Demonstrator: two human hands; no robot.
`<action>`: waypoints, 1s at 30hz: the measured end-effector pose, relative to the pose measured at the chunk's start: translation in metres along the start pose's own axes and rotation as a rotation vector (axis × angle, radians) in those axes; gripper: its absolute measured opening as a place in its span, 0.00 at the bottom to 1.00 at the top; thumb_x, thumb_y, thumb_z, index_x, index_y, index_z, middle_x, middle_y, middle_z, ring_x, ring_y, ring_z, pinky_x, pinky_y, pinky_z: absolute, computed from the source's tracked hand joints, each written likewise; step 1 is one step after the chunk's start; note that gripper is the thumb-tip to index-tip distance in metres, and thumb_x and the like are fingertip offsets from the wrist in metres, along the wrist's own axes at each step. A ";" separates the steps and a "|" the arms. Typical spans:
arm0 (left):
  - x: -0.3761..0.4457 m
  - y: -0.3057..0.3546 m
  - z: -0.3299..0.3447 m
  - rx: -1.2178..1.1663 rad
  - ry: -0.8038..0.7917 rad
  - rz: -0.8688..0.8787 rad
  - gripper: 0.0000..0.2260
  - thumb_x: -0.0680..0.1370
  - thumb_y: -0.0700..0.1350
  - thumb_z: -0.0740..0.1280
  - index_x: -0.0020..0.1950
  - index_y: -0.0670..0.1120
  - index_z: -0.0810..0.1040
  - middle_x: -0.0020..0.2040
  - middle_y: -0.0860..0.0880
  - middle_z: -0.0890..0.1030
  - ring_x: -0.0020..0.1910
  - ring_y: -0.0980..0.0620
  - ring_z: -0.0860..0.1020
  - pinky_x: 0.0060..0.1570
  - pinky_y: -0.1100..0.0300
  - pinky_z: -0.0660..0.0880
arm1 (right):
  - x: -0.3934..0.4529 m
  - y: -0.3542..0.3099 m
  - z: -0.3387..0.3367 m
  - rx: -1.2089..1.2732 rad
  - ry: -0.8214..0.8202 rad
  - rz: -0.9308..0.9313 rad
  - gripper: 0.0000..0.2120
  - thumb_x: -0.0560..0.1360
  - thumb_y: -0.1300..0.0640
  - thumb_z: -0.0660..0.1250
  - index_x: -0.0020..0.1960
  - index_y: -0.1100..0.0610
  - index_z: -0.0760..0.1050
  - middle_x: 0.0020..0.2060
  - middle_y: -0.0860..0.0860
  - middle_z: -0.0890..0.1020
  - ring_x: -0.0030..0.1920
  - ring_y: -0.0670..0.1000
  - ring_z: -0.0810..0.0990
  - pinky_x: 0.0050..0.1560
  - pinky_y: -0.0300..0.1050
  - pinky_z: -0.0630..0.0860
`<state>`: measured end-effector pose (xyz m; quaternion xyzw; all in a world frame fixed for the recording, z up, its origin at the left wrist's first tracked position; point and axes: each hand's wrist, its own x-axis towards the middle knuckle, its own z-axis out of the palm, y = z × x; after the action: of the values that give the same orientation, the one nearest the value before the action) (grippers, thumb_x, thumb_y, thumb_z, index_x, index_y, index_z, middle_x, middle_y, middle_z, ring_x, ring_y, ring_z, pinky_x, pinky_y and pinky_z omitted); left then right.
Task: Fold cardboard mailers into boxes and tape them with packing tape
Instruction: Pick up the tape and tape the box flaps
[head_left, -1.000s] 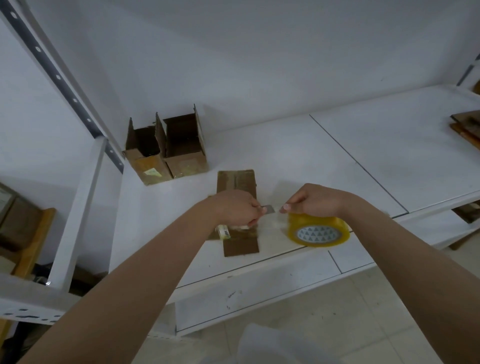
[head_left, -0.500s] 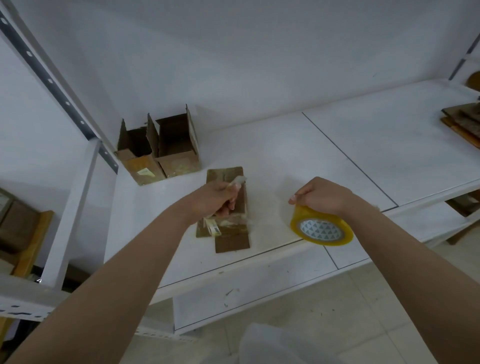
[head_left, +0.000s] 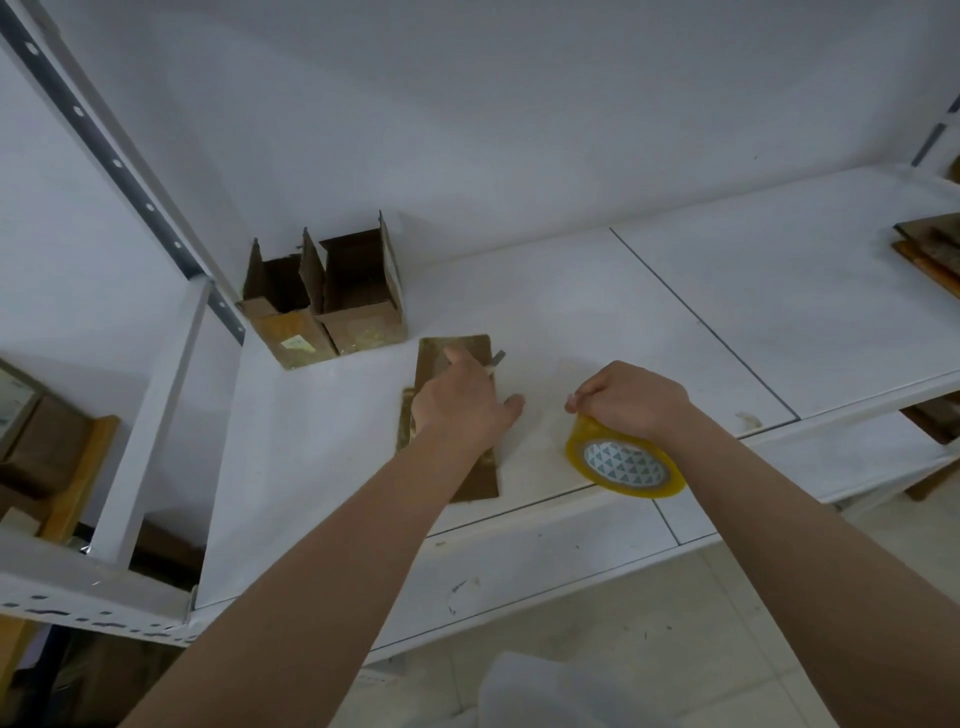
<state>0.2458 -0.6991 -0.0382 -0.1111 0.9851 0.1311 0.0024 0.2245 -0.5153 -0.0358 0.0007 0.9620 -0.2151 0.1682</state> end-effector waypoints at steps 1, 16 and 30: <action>0.001 0.000 0.000 0.014 -0.013 -0.016 0.36 0.75 0.59 0.67 0.71 0.37 0.58 0.49 0.47 0.78 0.47 0.45 0.79 0.37 0.57 0.69 | 0.000 0.001 0.000 0.002 0.005 0.001 0.14 0.74 0.40 0.64 0.54 0.42 0.82 0.54 0.46 0.82 0.53 0.52 0.79 0.49 0.46 0.70; 0.010 -0.005 -0.030 0.001 -0.174 0.227 0.35 0.66 0.75 0.63 0.60 0.49 0.69 0.50 0.52 0.74 0.49 0.50 0.75 0.42 0.56 0.70 | 0.003 0.007 -0.005 0.148 0.099 0.033 0.09 0.76 0.41 0.63 0.50 0.40 0.81 0.51 0.47 0.80 0.49 0.52 0.78 0.48 0.46 0.71; 0.011 0.018 -0.017 0.344 -0.215 0.578 0.33 0.70 0.61 0.65 0.73 0.55 0.63 0.53 0.48 0.72 0.49 0.47 0.74 0.39 0.56 0.69 | 0.005 0.017 -0.017 0.264 0.179 0.087 0.09 0.76 0.44 0.62 0.41 0.38 0.80 0.51 0.46 0.82 0.51 0.53 0.79 0.52 0.49 0.74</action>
<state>0.2314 -0.6888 -0.0178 0.1888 0.9776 -0.0304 0.0873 0.2158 -0.4931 -0.0298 0.0836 0.9356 -0.3313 0.0893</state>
